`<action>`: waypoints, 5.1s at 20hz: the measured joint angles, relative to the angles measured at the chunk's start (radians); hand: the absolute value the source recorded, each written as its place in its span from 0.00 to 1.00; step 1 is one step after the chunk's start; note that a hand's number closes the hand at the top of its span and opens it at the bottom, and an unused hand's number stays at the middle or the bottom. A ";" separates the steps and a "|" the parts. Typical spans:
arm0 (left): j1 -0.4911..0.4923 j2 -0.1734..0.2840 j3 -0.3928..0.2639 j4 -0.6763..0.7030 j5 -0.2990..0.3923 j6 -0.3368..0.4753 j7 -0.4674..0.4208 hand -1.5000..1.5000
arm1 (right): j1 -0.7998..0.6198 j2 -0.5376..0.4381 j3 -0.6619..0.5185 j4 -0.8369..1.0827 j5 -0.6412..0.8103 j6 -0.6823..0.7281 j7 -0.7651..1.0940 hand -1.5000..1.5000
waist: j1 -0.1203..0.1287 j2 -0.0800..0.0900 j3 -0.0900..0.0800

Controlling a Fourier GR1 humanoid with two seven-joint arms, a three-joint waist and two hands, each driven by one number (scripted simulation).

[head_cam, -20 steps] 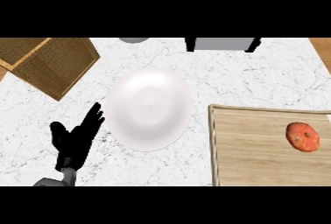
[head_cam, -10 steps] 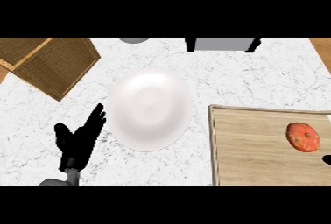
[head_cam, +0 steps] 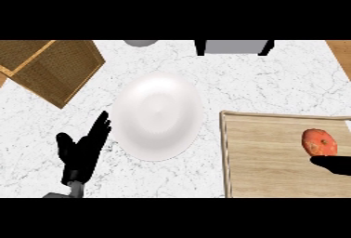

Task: Pick the squash from the tray and place it in the plate

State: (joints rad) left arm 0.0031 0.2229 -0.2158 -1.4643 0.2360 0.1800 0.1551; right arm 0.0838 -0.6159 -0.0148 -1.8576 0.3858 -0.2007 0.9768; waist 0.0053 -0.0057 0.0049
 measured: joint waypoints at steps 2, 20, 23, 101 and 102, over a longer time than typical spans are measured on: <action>-0.002 -0.001 0.010 0.002 -0.003 -0.006 0.012 0.50 | -0.031 0.021 0.004 0.020 0.021 0.010 0.007 0.00 | -0.001 0.000 0.000; 0.009 -0.034 0.059 -0.002 -0.032 -0.056 0.029 0.50 | -0.115 0.142 0.003 0.241 0.176 0.086 -0.020 0.00 | -0.002 0.000 0.000; 0.004 -0.038 0.069 0.003 -0.037 -0.061 0.035 0.50 | -0.144 0.155 0.006 0.295 0.178 0.114 -0.034 1.00 | -0.001 0.000 0.001; -0.034 -0.092 0.063 0.006 -0.104 -0.109 0.045 0.50 | -0.804 0.612 0.548 0.958 0.569 -0.754 0.032 0.00 | 0.073 0.025 0.003; -0.032 -0.086 0.067 0.001 -0.101 -0.113 0.046 0.50 | -0.808 0.612 0.550 0.966 0.541 -0.784 0.001 0.00 | 0.072 0.024 0.003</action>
State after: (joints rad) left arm -0.0290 0.1365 -0.1484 -1.4633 0.1351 0.0673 0.2008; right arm -0.7247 -0.0042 0.5352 -0.8915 0.9268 -0.9851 0.9780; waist 0.0778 0.0188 0.0078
